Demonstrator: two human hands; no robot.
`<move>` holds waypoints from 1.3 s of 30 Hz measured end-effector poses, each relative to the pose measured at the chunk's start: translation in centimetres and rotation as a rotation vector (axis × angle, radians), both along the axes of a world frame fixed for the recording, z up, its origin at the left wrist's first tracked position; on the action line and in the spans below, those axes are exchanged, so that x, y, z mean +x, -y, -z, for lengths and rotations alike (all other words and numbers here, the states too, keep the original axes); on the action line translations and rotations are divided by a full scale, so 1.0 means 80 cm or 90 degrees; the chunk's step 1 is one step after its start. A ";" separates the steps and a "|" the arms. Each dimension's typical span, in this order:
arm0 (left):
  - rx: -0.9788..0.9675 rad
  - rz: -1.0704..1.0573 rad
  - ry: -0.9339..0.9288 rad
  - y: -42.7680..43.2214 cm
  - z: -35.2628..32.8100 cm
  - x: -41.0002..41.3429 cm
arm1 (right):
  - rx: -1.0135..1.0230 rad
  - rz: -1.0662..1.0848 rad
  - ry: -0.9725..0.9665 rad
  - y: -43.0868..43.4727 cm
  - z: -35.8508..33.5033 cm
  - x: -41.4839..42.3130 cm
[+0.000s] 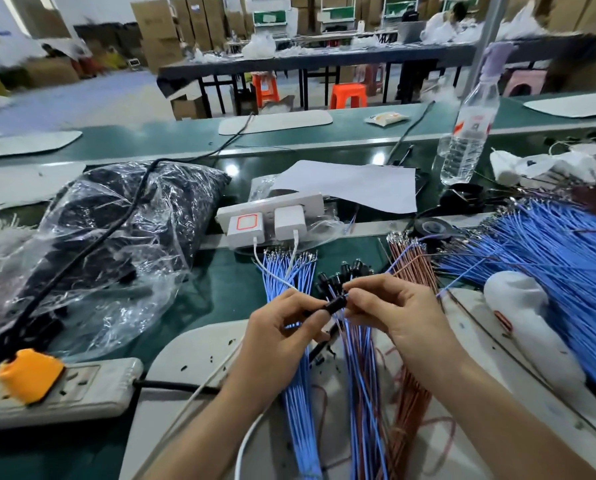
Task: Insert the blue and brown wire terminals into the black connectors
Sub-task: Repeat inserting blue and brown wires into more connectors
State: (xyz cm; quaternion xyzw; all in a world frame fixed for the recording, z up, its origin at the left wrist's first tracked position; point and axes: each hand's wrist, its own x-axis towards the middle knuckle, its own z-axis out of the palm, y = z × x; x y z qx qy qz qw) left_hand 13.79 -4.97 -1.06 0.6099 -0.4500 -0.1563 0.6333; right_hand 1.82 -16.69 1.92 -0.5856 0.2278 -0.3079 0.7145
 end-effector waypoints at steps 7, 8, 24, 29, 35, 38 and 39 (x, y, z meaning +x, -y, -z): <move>-0.011 -0.016 0.039 -0.003 -0.005 -0.006 | -0.187 -0.044 -0.121 0.005 0.003 -0.001; -0.017 -0.018 0.041 -0.003 -0.007 -0.007 | -0.163 -0.057 -0.126 0.006 0.004 -0.001; -0.034 -0.029 0.117 -0.005 -0.013 -0.014 | 0.136 -0.258 0.012 0.007 0.020 0.003; -0.061 -0.052 0.140 -0.005 -0.014 -0.017 | 0.145 -0.279 0.026 0.006 0.025 0.003; -0.079 -0.069 0.176 -0.005 -0.014 -0.018 | 0.120 -0.288 0.027 0.005 0.026 0.004; -0.080 -0.072 0.188 -0.006 -0.015 -0.019 | 0.102 -0.290 0.034 0.002 0.024 0.005; -0.079 -0.071 0.193 -0.006 -0.015 -0.020 | 0.098 -0.285 0.039 0.002 0.024 0.005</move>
